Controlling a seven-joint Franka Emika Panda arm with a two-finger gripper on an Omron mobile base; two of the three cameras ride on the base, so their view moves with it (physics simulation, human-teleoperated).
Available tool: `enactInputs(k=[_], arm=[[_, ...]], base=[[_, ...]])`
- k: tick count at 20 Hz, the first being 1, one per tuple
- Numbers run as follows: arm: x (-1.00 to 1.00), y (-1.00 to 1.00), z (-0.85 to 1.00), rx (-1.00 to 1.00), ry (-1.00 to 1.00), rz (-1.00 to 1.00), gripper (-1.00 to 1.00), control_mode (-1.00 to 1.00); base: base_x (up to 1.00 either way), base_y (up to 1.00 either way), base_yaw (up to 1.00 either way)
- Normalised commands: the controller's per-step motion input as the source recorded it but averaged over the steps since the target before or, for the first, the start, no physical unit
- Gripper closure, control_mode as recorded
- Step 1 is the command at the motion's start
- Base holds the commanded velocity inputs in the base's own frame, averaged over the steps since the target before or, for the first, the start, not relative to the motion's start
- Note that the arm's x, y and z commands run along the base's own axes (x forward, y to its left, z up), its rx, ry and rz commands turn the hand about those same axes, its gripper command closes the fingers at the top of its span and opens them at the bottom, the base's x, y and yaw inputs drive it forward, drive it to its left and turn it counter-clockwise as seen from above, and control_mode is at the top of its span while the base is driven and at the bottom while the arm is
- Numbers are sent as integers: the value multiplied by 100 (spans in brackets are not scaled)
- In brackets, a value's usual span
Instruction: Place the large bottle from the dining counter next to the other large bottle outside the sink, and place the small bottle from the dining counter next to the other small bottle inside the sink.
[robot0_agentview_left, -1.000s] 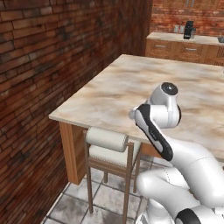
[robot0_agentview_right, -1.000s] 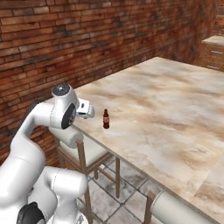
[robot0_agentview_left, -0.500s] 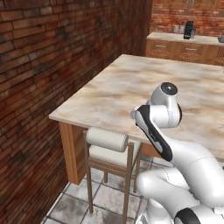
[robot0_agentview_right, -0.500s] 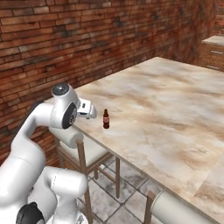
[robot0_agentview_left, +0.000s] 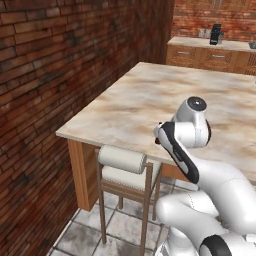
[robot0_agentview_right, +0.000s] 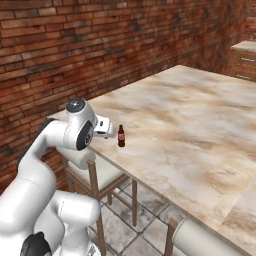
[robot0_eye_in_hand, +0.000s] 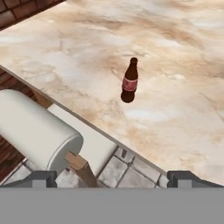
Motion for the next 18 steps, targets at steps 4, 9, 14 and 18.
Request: enactInputs(k=[4, 9, 14, 18], arm=[[19, -14, -16, 0, 0, 0, -100, -100], [33, -12, -12, -2, 0, 0, -100, -100], [29, -1, -6, -3, -1, 0, -100, -100], [16, 0, -6, -2, -3, 0, -100, -100]], base=[[0, 0, 0], [0, 0, 0], [0, 0, 0], [0, 0, 0]])
